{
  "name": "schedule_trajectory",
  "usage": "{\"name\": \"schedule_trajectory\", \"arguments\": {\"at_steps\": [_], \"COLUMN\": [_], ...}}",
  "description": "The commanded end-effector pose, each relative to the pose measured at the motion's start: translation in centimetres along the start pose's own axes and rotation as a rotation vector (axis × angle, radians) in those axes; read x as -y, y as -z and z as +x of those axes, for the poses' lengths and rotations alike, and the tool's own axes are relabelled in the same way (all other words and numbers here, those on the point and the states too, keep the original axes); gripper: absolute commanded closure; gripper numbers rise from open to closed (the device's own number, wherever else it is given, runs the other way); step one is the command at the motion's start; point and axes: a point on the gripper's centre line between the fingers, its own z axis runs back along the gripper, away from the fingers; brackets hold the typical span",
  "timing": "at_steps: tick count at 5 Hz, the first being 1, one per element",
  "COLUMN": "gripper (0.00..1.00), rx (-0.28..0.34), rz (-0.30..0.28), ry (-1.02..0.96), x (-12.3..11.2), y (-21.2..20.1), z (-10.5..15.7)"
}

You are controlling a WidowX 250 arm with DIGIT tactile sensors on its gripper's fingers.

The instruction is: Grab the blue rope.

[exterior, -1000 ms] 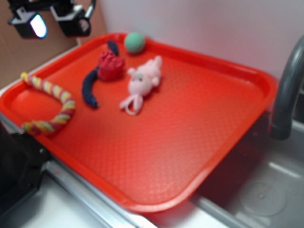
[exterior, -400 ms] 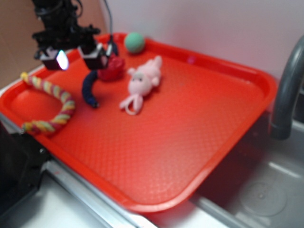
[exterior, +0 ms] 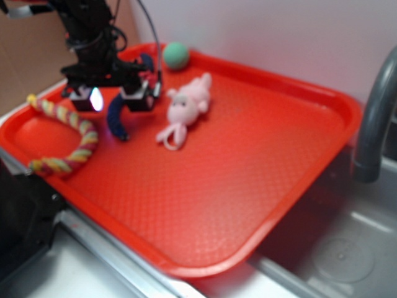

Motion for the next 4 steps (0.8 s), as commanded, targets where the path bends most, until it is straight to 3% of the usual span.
{"name": "schedule_trajectory", "arguments": {"at_steps": [1,3,4], "gripper": [1.0,1.0,1.0], "rx": [0.037,0.031,0.041], "rz": [-0.024,-0.025,-0.008], "ry": [-0.018,-0.055,-0.075], "x": [-0.3,-0.4,0.4], "y": [0.5,0.4,-1.9], "z": [0.9,1.0,0.8]}}
